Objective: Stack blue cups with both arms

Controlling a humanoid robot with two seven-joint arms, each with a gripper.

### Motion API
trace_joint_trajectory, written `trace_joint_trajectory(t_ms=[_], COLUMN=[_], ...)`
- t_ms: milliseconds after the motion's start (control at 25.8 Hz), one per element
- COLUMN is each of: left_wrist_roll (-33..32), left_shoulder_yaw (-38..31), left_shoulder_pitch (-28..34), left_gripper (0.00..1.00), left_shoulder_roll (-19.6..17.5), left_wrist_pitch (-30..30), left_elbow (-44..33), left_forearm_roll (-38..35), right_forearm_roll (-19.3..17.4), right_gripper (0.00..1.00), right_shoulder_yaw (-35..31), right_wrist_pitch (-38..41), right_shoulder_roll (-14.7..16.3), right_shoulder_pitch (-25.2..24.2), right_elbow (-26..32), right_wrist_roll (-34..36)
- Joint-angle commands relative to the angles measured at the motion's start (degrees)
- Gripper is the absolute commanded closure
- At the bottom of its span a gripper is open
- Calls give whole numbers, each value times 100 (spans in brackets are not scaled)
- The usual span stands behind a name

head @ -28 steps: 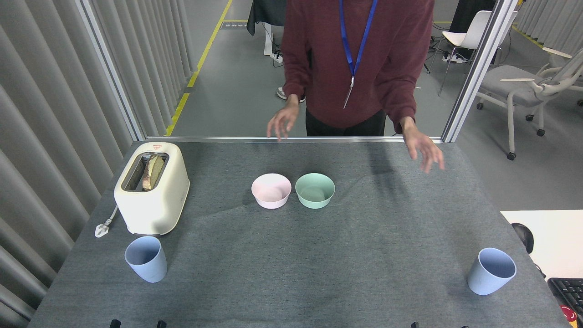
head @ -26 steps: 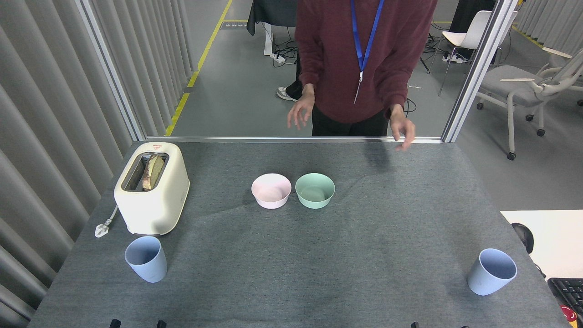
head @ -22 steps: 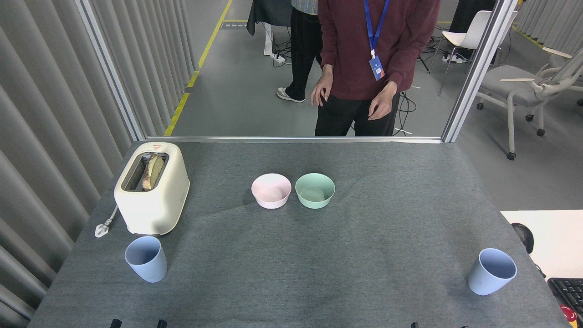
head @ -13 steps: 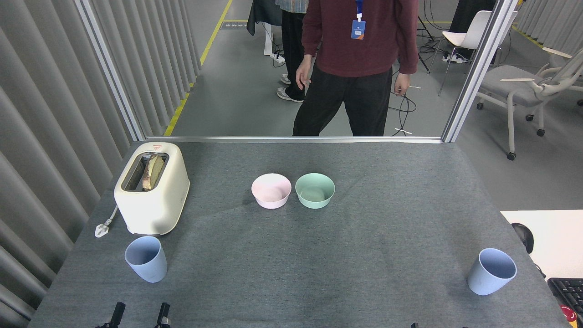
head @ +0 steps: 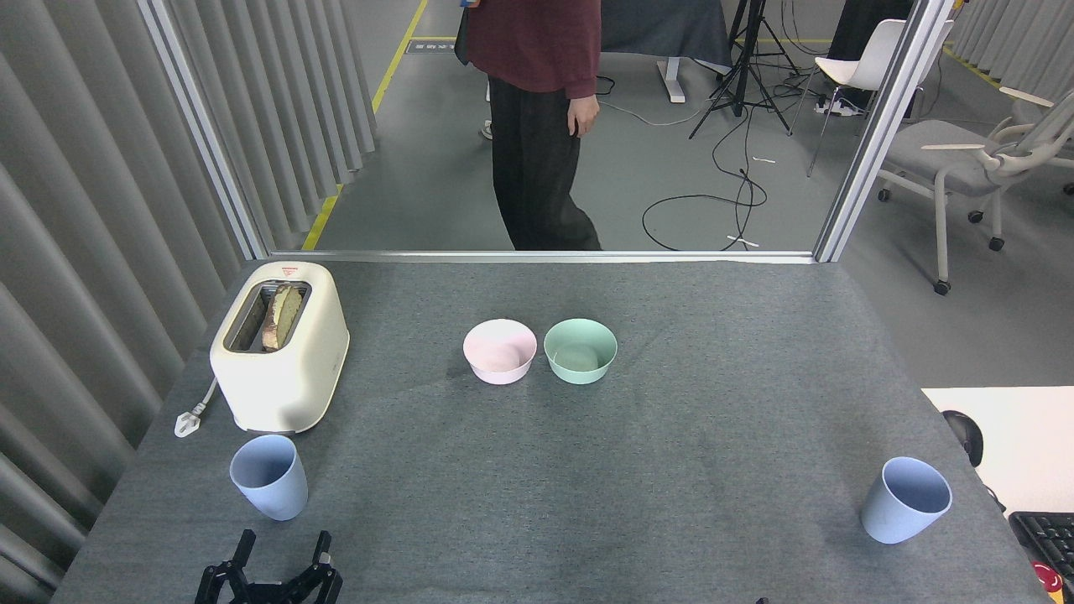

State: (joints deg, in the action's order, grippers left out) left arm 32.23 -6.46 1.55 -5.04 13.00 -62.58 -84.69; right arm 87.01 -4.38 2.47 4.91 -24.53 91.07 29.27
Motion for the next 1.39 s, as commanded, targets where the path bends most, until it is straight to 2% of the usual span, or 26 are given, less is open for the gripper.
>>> trace_joint_trajectory(t_ms=[0,348,619,929,1161,1355], left_wrist_roll=[3,3,12,29,47,64], left_shoulder_yaw=[-4,-22,-22,-40,-39,-31], left_shoulder_pitch=[-287,-577,-1166,-1465,-1860,-2106], left_gripper=[0,0,0,0,0,0], left_shoulder_roll=[-5,3,-32,-93,-260,-260], left_wrist_pitch=[-158,-184,-430,-544,-544,-544], left_elbow=[396,870,1644,1828,2347,2584], left_forearm_roll=[31,84,93,102,198,190], right_forearm_roll=[9,17,18,18,18,18], right_gripper=[0,0,0,0,0,0], right_shoulder_yaw=[7,7,16,34,77,69], right_wrist_pitch=[8,-1,-1,-1,-1,-1], right_shoulder_roll=[1,1,10,1,1,1], right_shoulder_pitch=[1,1,-8,1,1,1], right_elbow=[-2,-2,-2,-11,-46,-81], right_wrist_roll=[0,0,0,0,9,17])
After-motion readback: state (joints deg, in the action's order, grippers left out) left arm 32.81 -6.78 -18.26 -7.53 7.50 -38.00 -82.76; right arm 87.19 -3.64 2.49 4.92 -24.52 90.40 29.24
